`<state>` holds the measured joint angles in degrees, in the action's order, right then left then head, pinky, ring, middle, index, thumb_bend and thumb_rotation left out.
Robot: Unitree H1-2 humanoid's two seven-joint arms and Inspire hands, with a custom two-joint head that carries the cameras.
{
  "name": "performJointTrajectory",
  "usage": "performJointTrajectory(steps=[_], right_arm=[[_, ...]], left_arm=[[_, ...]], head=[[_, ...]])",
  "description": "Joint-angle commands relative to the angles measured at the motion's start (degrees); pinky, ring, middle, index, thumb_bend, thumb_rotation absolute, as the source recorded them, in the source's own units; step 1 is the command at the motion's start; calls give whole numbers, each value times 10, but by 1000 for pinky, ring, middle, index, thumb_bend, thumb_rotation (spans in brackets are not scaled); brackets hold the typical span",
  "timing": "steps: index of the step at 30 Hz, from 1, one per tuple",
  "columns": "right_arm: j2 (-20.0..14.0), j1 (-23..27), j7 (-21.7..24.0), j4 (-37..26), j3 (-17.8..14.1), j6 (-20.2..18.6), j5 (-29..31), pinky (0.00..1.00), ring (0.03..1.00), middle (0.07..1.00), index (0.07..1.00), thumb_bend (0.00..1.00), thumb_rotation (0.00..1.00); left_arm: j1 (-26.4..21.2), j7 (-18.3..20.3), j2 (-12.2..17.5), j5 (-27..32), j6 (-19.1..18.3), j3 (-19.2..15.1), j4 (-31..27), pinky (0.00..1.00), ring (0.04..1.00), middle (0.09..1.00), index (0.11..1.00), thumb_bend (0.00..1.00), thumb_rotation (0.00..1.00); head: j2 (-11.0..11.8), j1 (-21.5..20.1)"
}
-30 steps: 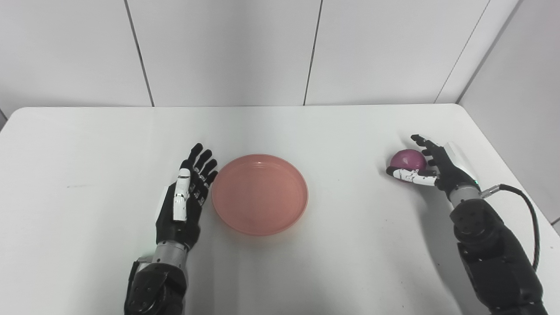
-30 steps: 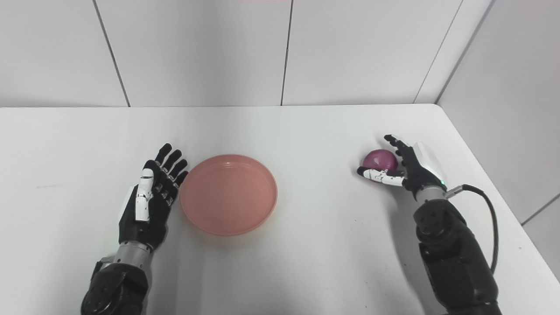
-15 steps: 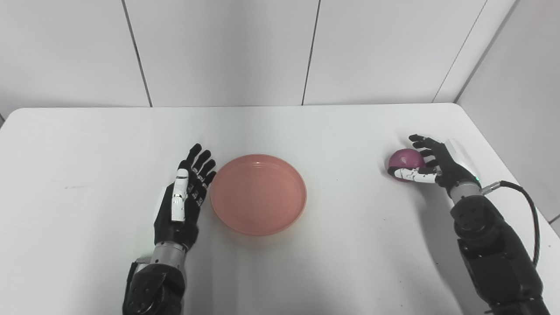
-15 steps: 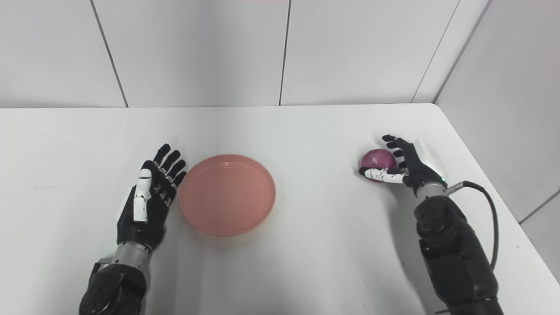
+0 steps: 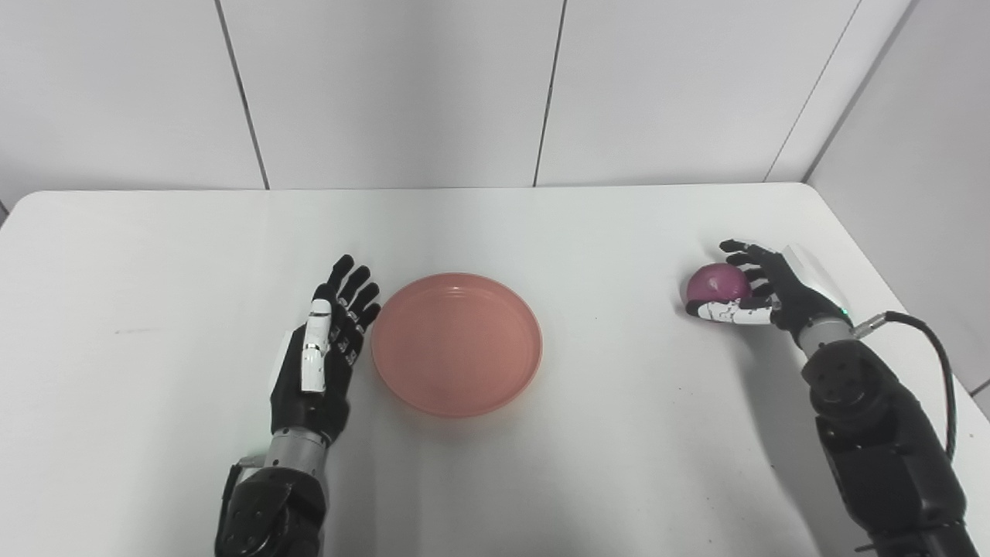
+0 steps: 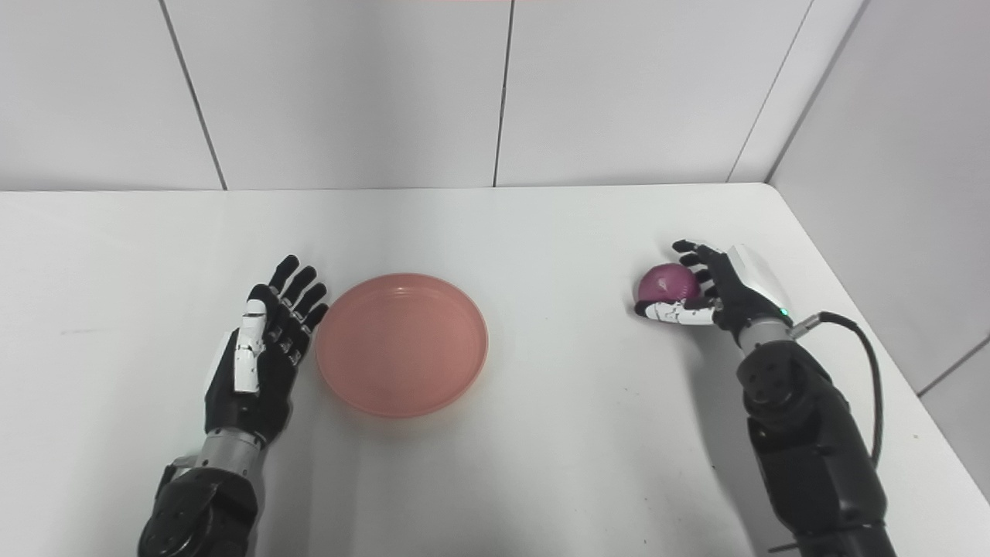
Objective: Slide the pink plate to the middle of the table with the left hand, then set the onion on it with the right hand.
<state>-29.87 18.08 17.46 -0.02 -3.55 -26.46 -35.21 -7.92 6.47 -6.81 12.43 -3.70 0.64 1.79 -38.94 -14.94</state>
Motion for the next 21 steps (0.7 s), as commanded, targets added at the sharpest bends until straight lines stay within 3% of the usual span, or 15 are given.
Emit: performJointTrajectory(steps=[1,6,12,16,21], right_arm=[[3,7,26,-10,-11,-4,-11,682,785,830,854,1000,298],[10,6,35,-17,-19,-5,-24,692,760,797,816,1000,258],[8,-1,-1,-21,-10,0,-17,669,710,738,739,960,162],[6,-4,-17,-26,-3,-1,-13,570,604,645,635,900,65],[0,-6,-32,-25,7,6,-11,523,560,600,579,873,17]], left_arm=[[8,-7,0,4,-18,-3,0,939,938,945,925,448,1000],[8,-5,0,6,-15,-4,2,934,935,943,925,446,1000],[10,-9,-1,2,-20,-3,-2,933,932,941,924,449,1000],[10,-9,-1,2,-21,-3,-4,932,932,940,922,447,1000],[11,-7,0,3,-18,-3,-3,937,935,942,924,442,1000]], head=[[0,1],[0,1],[-1,1],[-2,0],[-2,0]])
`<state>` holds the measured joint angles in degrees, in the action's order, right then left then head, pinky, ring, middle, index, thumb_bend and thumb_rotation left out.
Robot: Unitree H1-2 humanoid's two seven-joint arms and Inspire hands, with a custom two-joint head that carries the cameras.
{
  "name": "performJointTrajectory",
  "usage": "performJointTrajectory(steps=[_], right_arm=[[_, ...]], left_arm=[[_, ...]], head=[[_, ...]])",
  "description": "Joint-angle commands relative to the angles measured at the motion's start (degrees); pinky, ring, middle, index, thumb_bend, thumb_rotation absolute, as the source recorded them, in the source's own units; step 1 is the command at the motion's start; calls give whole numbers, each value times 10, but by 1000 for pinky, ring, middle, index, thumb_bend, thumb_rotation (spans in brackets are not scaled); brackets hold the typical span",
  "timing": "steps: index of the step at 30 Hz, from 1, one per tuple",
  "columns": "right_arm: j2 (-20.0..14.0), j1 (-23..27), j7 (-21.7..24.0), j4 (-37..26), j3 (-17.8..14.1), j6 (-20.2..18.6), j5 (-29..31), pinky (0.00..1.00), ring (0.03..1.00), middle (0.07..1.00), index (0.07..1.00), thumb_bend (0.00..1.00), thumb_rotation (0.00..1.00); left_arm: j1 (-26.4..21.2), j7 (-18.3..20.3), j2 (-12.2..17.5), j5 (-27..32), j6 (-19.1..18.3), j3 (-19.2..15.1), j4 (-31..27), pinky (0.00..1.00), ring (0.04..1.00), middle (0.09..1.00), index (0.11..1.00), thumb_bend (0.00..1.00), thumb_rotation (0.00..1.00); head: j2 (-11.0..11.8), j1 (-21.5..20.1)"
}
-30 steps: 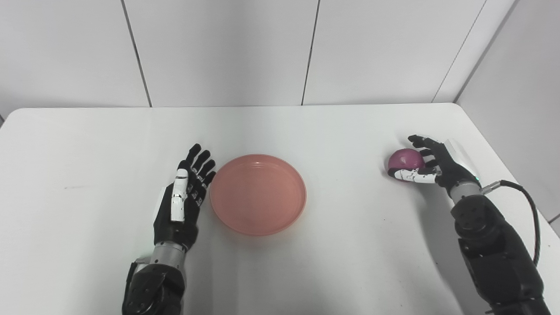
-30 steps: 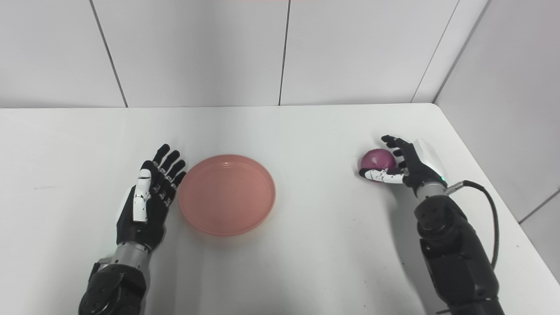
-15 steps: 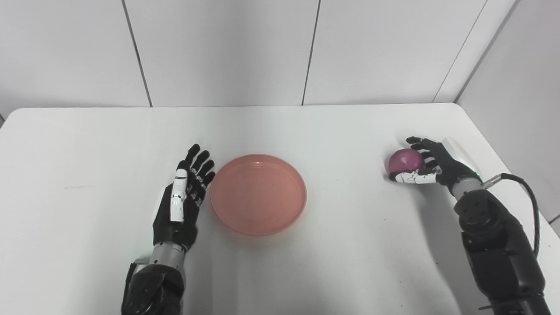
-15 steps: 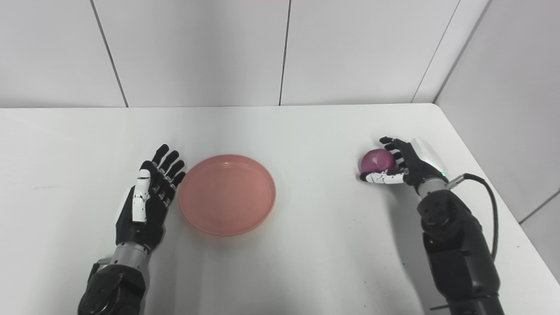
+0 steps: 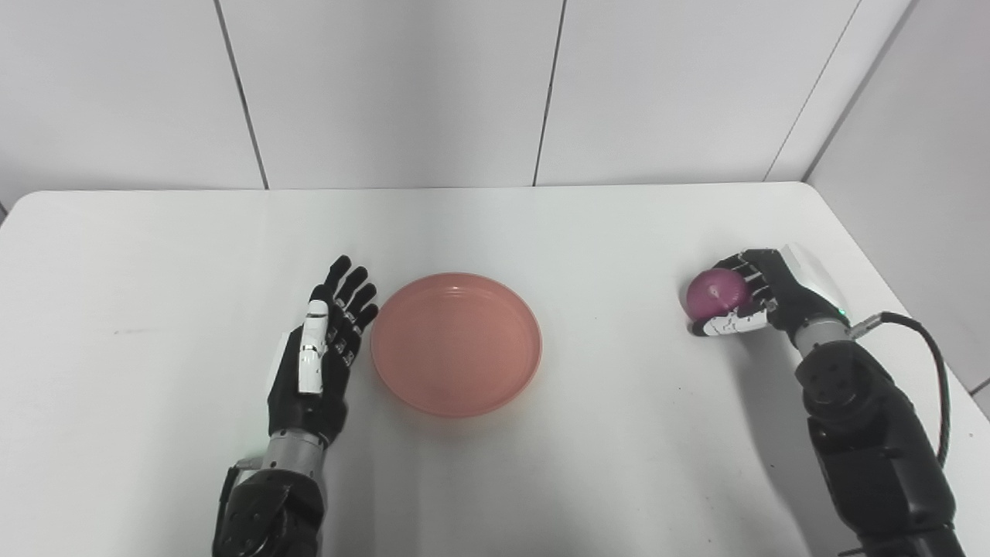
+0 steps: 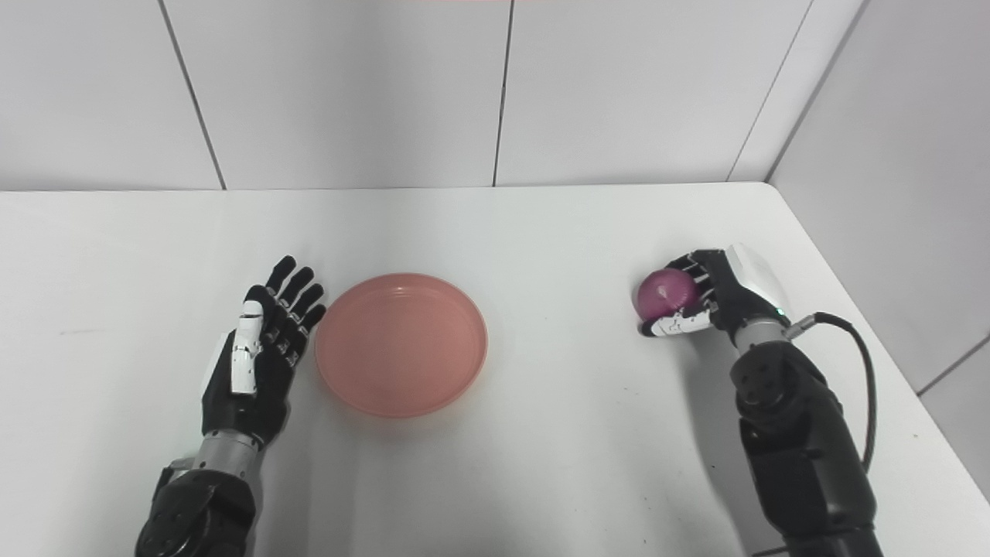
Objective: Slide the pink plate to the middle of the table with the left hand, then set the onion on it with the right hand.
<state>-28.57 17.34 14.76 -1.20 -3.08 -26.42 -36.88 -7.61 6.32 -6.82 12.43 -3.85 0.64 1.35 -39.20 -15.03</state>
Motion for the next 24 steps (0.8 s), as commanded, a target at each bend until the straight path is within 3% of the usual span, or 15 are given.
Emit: performJointTrajectory(steps=[1,3,4,24], right_arm=[[-15,1,-8,-13,4,8,7,522,555,595,525,666,86],[-17,-1,-12,-16,7,10,10,522,553,589,494,546,126],[-18,-1,-14,-16,8,12,12,519,551,586,490,532,130],[-28,-8,-64,-24,18,34,43,470,508,547,485,519,131]], left_arm=[[8,-6,0,3,-16,-3,2,934,934,942,924,443,1000],[8,-5,0,5,-16,-3,3,936,935,944,927,445,1000],[8,-3,0,7,-17,-3,3,939,937,946,929,446,1000],[5,4,3,15,-8,-5,13,944,941,948,929,448,1000]], head=[[0,1],[0,0],[0,1],[2,3]])
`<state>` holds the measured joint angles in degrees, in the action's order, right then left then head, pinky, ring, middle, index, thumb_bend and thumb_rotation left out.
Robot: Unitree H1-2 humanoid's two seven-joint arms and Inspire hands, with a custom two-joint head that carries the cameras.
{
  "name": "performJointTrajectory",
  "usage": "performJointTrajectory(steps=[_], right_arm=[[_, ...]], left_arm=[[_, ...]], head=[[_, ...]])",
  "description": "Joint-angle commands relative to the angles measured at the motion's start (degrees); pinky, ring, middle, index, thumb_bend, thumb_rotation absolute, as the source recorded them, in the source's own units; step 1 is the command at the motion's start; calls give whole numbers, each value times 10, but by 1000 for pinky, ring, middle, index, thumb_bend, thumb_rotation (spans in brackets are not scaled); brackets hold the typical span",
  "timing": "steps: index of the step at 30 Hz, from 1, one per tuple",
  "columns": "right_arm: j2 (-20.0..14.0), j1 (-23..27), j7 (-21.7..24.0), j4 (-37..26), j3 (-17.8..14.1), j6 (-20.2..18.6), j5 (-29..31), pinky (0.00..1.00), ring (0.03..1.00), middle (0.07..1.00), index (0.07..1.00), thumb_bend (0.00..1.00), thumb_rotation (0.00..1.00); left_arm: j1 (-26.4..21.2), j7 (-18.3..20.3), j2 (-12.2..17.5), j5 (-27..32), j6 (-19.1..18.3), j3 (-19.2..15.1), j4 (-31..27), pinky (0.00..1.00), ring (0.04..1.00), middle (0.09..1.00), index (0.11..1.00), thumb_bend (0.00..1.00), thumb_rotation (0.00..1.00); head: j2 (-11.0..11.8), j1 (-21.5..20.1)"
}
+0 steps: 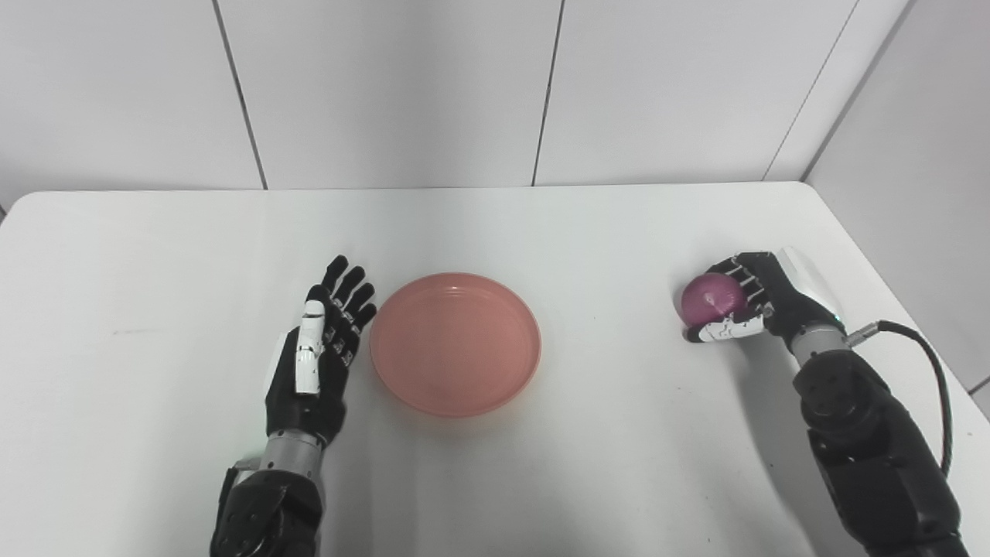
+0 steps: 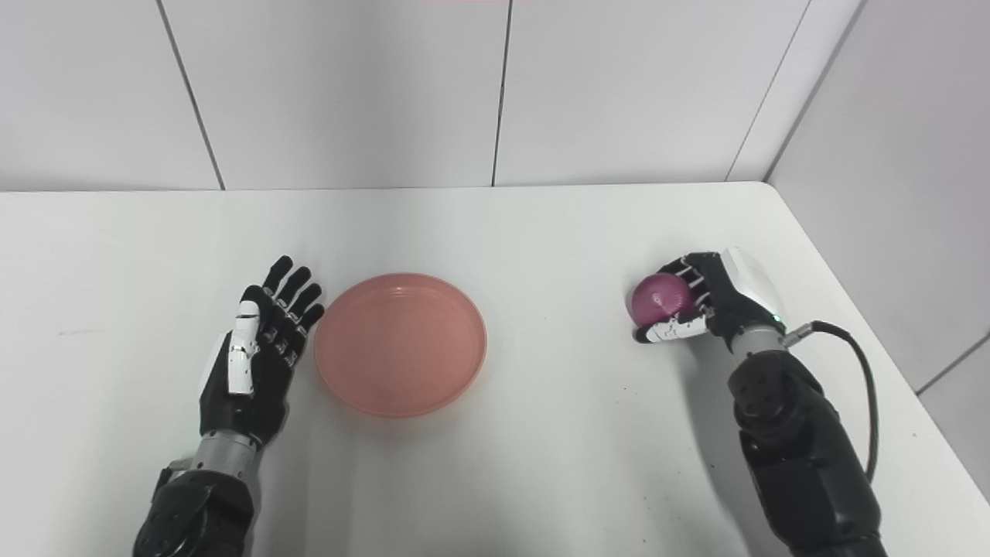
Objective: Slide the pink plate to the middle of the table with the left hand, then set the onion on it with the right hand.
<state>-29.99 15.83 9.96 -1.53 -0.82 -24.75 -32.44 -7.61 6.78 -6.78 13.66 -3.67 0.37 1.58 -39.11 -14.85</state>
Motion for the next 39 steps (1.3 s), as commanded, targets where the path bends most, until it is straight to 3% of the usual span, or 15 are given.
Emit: performJointTrajectory(steps=[1,7,12,25,33,39], right_arm=[[-14,7,-17,-24,-5,17,-1,469,503,542,486,518,131],[-13,9,-18,-59,-10,8,1,421,470,519,486,517,129],[-8,16,-9,-94,-8,-10,-4,455,498,542,486,517,129],[11,43,8,-150,7,-11,3,470,500,540,486,519,132],[30,70,28,-168,40,-15,-7,414,468,520,486,519,133],[50,90,33,-158,73,5,-6,467,495,545,486,519,132]], left_arm=[[5,-1,2,3,-10,-2,10,945,941,949,929,447,1000],[7,-10,-1,-5,-17,1,3,938,937,943,924,444,1000],[7,-12,-1,-6,-18,1,4,943,938,943,924,443,1000],[7,-12,-1,-9,-15,5,7,945,942,948,931,448,1000],[9,-14,-3,-10,-19,11,4,951,945,953,938,446,1000],[10,-19,-7,-11,-16,15,4,955,947,952,935,451,1000]], head=[[1,2],[1,5],[1,6],[4,12],[5,21],[7,30]])
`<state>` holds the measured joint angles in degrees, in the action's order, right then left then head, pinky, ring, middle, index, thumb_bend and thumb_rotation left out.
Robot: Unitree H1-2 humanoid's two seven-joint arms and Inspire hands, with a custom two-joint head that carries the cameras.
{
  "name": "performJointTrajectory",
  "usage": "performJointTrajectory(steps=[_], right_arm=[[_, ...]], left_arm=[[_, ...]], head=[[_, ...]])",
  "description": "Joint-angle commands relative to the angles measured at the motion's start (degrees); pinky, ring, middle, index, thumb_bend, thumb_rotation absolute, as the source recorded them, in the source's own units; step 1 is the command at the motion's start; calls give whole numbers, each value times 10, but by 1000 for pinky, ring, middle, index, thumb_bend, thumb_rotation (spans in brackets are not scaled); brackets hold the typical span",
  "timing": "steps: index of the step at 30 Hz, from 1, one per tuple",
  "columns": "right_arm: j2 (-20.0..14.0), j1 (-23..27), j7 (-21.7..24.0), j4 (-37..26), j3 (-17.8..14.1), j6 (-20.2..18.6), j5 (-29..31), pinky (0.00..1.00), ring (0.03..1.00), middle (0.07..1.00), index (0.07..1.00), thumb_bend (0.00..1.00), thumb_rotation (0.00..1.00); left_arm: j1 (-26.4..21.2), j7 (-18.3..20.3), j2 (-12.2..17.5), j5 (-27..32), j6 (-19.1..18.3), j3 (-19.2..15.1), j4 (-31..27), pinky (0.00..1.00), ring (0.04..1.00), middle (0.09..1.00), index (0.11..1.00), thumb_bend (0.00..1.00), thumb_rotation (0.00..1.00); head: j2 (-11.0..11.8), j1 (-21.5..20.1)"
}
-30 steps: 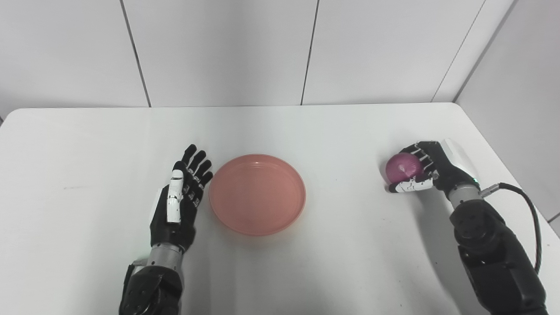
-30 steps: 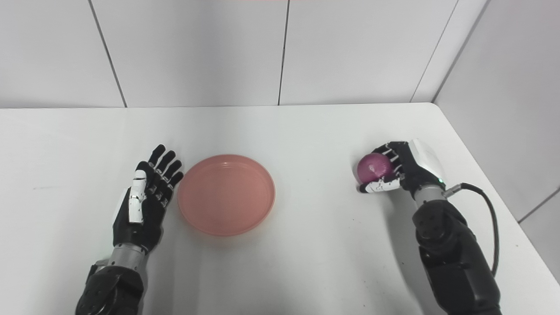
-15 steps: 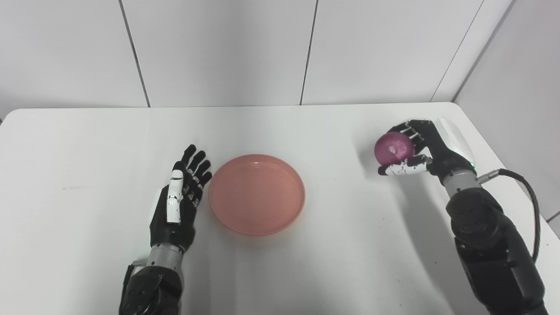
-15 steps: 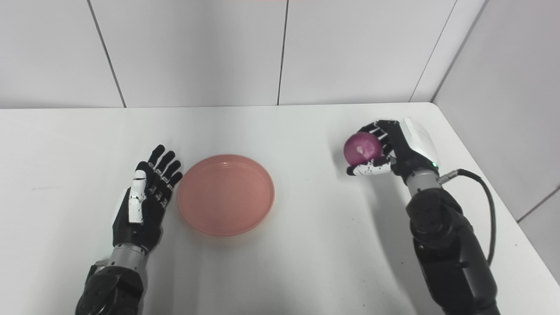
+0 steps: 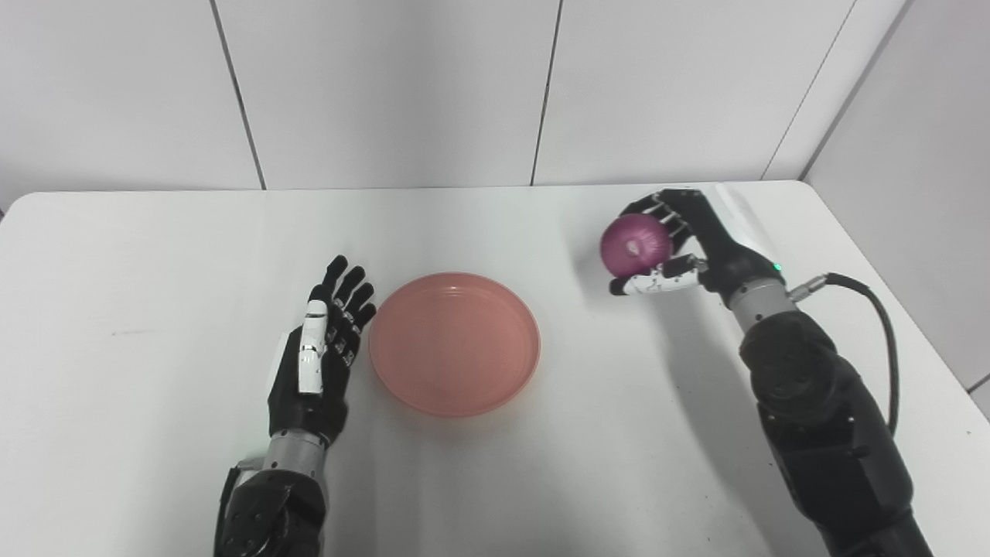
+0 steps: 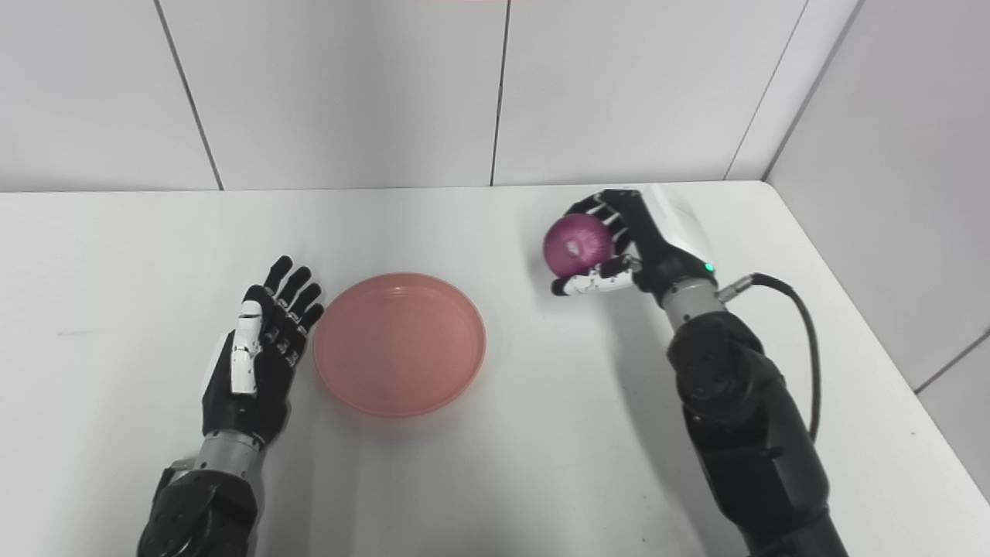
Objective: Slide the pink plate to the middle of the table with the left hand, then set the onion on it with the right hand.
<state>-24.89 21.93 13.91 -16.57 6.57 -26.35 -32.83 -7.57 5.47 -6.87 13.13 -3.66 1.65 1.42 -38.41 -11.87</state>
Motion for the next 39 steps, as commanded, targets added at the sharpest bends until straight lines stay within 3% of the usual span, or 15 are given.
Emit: performJointTrajectory(steps=[1,11,18,31,39], right_arm=[[4,33,-6,-5,6,27,-2,457,488,540,485,519,132],[54,59,-16,24,49,54,-1,372,427,506,486,519,133],[90,76,-14,51,80,66,-6,432,470,526,485,520,134],[122,83,-21,108,129,83,-22,410,467,529,486,521,138],[138,81,-22,151,141,93,-15,405,471,536,486,520,136]], left_arm=[[10,-7,-7,-7,-16,3,5,955,946,951,934,450,1000],[12,-18,-13,-18,-18,8,0,941,937,943,926,451,1000],[12,-20,-17,-22,-8,10,5,938,939,944,925,452,1000],[15,-31,-31,-32,-5,14,2,943,940,945,925,448,1000],[17,-39,-39,-34,-7,12,-2,940,941,943,922,444,1000]], head=[[0,2],[2,18],[3,28],[1,54],[-1,62]])
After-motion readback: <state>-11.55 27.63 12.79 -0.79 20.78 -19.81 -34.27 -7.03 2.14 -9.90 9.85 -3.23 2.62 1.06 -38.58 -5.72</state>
